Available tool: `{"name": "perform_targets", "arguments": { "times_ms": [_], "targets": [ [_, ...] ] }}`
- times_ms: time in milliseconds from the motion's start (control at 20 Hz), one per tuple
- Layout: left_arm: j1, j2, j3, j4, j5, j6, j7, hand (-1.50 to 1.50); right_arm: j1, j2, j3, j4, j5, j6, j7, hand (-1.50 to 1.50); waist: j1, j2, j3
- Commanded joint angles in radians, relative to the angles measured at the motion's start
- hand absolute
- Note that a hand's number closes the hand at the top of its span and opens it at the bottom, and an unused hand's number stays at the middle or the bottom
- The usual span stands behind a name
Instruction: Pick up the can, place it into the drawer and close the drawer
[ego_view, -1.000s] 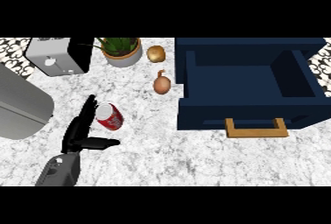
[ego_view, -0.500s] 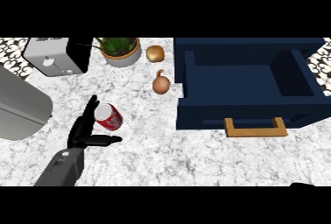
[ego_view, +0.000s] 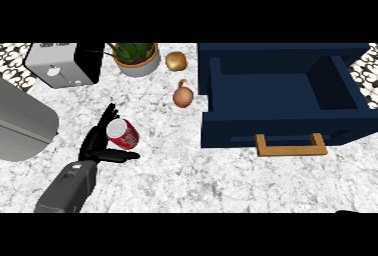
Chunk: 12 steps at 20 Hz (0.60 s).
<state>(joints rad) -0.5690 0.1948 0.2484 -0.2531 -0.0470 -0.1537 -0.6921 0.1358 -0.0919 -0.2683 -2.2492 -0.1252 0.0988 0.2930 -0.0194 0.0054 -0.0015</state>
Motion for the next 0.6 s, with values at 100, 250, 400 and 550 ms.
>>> {"name": "perform_targets", "arguments": {
  "times_ms": [100,250,400,550],
  "targets": [
    [-0.016,-0.034,-0.025,0.040,-0.021,-0.044,-0.025,-1.50,-0.065,0.016,0.014,0.071,0.053,-0.028,-0.046,-1.50,0.007,0.000,0.000],
    [-0.052,-0.033,-0.018,0.051,-0.012,-0.091,-0.018,1.50,-0.041,0.004,-0.019,0.033,0.004,-0.019,-0.001,-1.50,0.002,0.000,0.000],
    [-0.127,-0.022,0.007,0.080,0.003,-0.112,0.000,1.50,0.005,0.015,-0.002,0.004,0.001,0.007,-0.020,-1.50,-0.013,0.004,-0.001],
    [-0.133,-0.044,-0.005,0.064,-0.002,-0.118,0.002,1.50,-0.052,-0.022,-0.016,-0.027,0.010,-0.020,0.064,-1.50,-0.004,0.001,0.000]
  ]
}}
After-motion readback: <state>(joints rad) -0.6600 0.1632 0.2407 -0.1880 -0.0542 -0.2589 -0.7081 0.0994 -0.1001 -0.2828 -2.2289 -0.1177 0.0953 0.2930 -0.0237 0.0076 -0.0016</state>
